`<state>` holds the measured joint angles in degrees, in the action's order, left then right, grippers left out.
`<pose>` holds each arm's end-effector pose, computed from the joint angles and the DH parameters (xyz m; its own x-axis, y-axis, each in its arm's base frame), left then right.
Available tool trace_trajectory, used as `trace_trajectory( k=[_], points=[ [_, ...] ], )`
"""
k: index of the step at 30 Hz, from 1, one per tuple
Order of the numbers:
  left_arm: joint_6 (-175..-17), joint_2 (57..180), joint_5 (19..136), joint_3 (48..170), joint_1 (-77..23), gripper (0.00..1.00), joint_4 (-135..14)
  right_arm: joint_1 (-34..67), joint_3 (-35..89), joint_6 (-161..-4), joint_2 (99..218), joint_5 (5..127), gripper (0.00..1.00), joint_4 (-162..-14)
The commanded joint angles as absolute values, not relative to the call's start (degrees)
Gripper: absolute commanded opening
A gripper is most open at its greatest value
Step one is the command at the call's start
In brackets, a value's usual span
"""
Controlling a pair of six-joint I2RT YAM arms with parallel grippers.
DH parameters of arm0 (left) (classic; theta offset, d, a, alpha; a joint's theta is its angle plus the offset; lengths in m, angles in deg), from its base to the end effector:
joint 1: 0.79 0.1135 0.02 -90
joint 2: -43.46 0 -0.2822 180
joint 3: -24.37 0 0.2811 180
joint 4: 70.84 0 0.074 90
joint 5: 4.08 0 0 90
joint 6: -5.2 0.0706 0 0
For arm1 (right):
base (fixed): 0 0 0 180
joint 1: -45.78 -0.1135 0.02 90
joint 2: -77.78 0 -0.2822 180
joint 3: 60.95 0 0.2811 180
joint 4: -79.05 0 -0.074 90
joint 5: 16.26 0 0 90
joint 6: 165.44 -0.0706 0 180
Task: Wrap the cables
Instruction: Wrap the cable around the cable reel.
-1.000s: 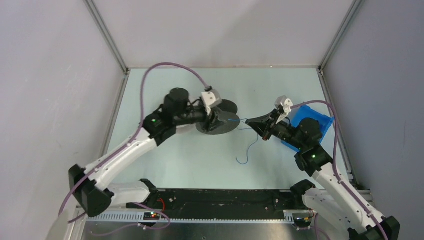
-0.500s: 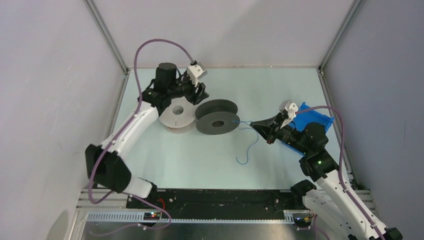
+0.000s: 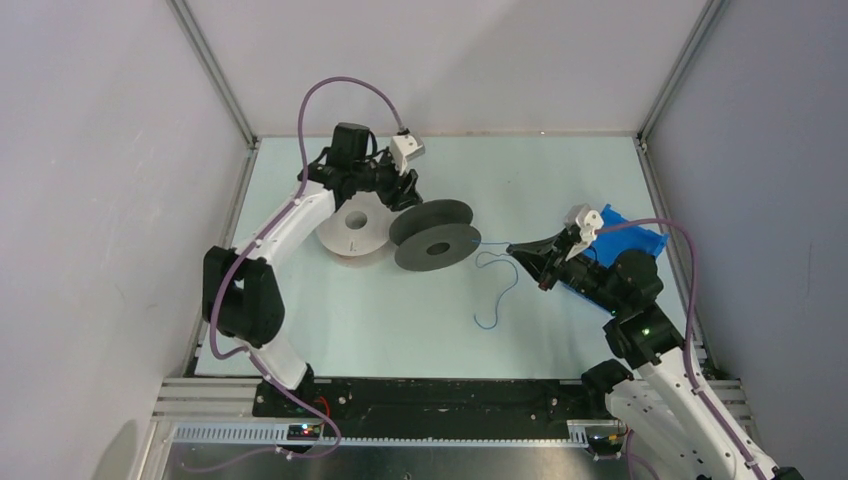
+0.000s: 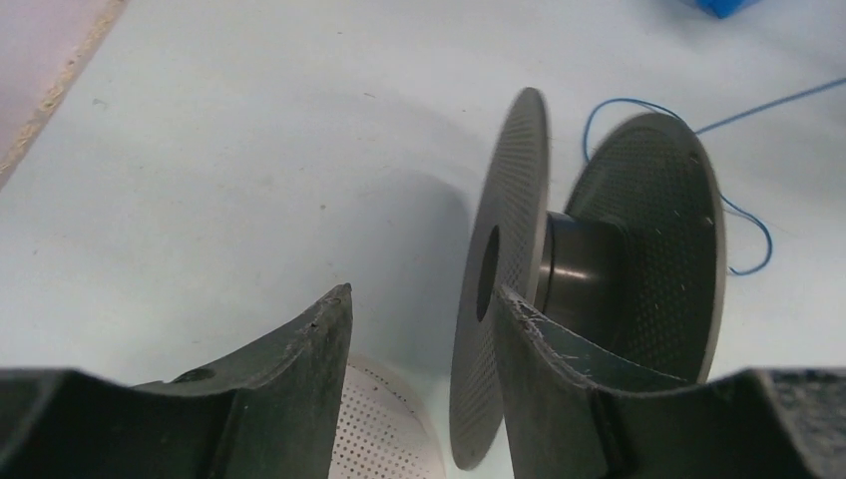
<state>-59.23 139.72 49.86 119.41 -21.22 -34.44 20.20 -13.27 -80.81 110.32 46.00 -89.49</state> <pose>0.3937 -0.1910 0.3080 -0.2056 0.4489 -0.8696 0.8956 0.4446 0.0177 0.1569 0.1115 0.3475 -0.0173 0.0835 -0.9964 -0.8030 0.5925 0.0637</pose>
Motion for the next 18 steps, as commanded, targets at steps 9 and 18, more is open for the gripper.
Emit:
trace_trajectory(
  k=[9, 18],
  points=[
    [-53.36, 137.08, 45.43, 118.65, -22.02, 0.56, -27.12, 21.70, -6.71, -75.66, 109.26, 52.92, 0.00, -84.42],
    [-61.77, 134.92, 50.41, 121.52, -22.04, 0.51, -26.97, 21.79, -6.70, -75.70, 108.48, 52.58, 0.00, -82.54]
  ],
)
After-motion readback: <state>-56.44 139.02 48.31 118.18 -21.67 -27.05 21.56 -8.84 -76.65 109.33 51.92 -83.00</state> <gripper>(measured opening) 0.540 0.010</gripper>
